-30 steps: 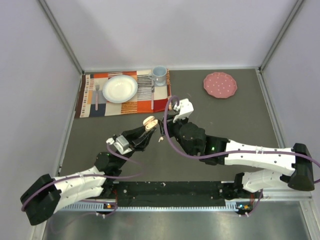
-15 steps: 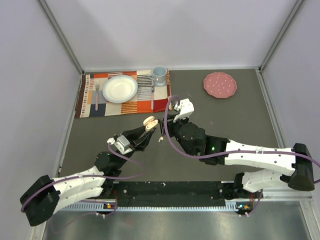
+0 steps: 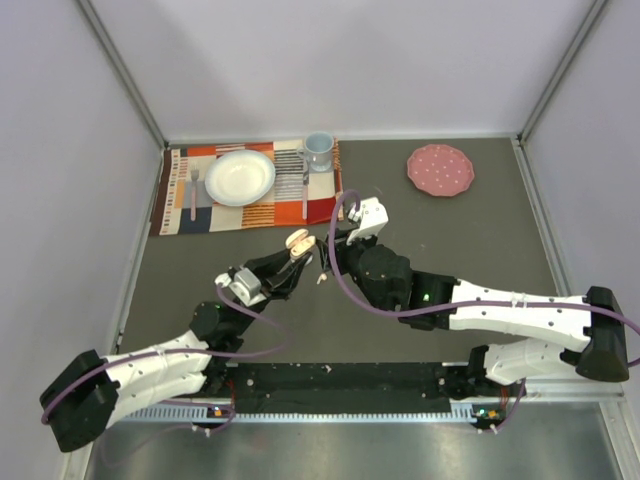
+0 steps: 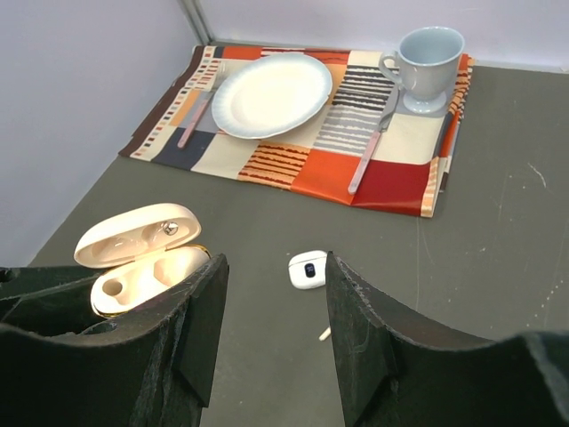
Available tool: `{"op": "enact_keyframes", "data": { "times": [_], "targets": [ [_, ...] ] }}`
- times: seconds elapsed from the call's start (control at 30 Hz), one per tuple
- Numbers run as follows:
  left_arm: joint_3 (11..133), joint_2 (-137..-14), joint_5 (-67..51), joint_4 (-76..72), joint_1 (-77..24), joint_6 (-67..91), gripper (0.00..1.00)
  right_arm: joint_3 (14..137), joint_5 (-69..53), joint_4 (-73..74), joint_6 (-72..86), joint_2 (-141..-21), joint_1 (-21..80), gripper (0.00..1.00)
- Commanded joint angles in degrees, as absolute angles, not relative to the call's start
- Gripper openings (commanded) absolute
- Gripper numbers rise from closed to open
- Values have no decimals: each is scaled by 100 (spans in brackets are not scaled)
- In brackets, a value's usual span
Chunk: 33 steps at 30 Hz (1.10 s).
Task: Insert the wireless bluetooth earbuds into the charging case
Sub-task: Adjust the left earbud in the charging case.
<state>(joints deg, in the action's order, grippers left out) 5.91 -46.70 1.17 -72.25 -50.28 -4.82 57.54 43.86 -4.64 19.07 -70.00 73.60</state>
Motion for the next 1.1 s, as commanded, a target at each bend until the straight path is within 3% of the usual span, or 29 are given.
{"op": "enact_keyframes", "data": {
  "times": [0.0, 1.07],
  "targets": [
    [861, -4720, 26, -6970, -5036, -615, 0, 6029, 4420, -686, 1802, -6978, 7400, 49],
    [879, -4878, -141, -6899, -5036, -686, 0, 6108, 4192, -624, 1854, -7049, 7427, 48]
  ]
}}
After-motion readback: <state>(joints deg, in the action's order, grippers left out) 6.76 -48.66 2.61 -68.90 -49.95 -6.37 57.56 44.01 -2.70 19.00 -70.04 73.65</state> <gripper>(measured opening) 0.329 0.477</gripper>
